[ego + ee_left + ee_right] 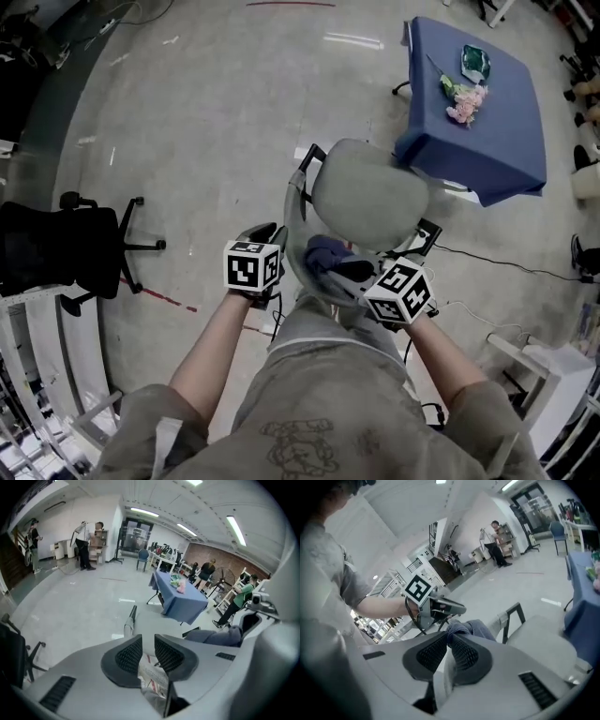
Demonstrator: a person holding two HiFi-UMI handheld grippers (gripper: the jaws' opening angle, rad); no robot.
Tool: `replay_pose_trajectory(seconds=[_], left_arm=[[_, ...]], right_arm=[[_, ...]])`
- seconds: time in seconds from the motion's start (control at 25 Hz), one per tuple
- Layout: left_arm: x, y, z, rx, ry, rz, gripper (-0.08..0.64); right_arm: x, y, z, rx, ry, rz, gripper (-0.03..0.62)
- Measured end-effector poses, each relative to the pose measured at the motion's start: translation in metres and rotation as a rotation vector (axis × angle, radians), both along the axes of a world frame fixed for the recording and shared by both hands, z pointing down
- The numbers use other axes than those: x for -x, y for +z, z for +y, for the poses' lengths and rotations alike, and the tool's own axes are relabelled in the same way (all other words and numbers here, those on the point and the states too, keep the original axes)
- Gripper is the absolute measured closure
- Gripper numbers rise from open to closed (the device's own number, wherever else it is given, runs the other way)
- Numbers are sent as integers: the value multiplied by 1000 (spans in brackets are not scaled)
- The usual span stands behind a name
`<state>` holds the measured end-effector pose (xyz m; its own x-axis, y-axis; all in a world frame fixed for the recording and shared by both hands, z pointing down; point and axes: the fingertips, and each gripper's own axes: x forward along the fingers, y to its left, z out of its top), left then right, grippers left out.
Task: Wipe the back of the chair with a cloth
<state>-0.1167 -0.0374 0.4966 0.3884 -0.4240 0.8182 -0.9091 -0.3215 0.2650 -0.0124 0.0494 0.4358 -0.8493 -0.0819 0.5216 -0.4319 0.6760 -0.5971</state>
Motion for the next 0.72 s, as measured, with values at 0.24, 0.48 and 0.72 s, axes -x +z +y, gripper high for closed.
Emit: replay_pose_trajectory(seconds=[0.24, 0.48, 0.72], left_arm=[[8, -89, -41, -227, -36, 24, 494], [-15, -187, -67, -469, 59, 56, 511], [-44, -285, -84, -708, 93, 166, 523]], right_arm=[[-20, -99, -62, -265, 122, -58, 537], [-56, -194, -95, -504, 247, -96, 537], [-100, -281, -104, -724, 365, -82, 537]])
